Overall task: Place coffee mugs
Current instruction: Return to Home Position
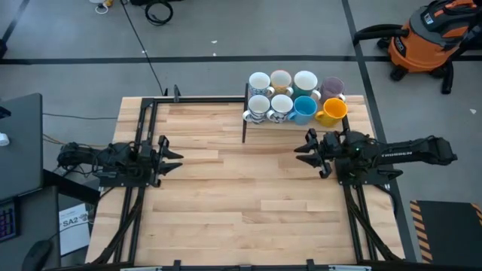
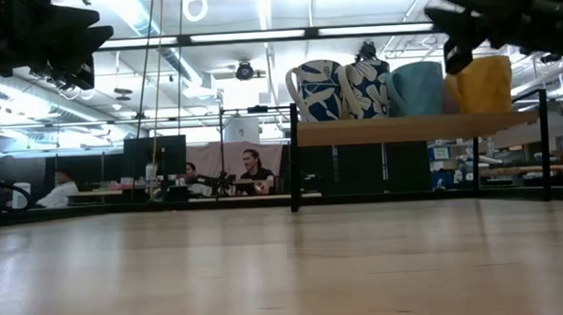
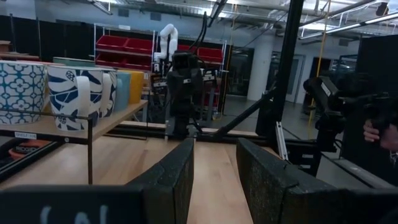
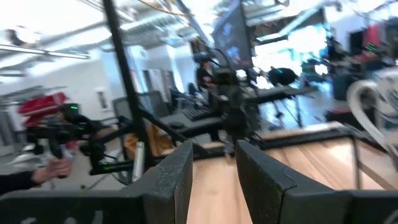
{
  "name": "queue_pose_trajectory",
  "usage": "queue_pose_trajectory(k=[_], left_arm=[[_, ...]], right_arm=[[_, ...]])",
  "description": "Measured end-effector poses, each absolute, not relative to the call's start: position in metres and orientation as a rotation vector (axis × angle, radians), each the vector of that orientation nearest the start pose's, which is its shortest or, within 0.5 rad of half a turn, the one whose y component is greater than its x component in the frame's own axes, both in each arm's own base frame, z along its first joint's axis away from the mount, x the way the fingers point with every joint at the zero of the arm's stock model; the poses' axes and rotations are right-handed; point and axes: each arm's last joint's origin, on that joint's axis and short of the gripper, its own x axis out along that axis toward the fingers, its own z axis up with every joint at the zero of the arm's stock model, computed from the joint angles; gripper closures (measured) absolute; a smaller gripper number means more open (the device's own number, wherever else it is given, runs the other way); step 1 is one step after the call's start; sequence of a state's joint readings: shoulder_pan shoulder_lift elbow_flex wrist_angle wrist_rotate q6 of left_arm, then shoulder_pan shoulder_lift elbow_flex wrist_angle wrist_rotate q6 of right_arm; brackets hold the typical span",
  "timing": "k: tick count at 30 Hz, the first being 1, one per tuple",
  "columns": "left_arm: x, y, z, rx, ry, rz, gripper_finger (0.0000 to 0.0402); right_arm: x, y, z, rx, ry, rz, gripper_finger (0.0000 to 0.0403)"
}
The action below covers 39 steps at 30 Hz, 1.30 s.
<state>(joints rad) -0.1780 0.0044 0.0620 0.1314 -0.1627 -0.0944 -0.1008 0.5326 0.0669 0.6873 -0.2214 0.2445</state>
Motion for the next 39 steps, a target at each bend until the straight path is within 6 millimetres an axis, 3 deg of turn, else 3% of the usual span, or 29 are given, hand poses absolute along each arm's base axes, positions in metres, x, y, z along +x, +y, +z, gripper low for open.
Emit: queue_pose_trajectory(k=[5, 29, 39], left_arm=[[0.091, -0.012, 0.197, -0.125, -0.185, -0.024, 0.0273], [0.091, -0.012, 0.197, -0.133, -0.186, -0.025, 0.0273], [0.091, -0.012, 0.198, -0.135, -0.191, -0.025, 0.0273]], right_arm=[[0.124, -0.005, 0.207, 0.188, -0.233, 0.198, 0.0274], [0.09, -0.004, 0.205, 0.177, -0.251, 0.109, 0.0274], [0.092, -0.006, 0.195, 0.198, -0.214, 0.042, 0.0274]])
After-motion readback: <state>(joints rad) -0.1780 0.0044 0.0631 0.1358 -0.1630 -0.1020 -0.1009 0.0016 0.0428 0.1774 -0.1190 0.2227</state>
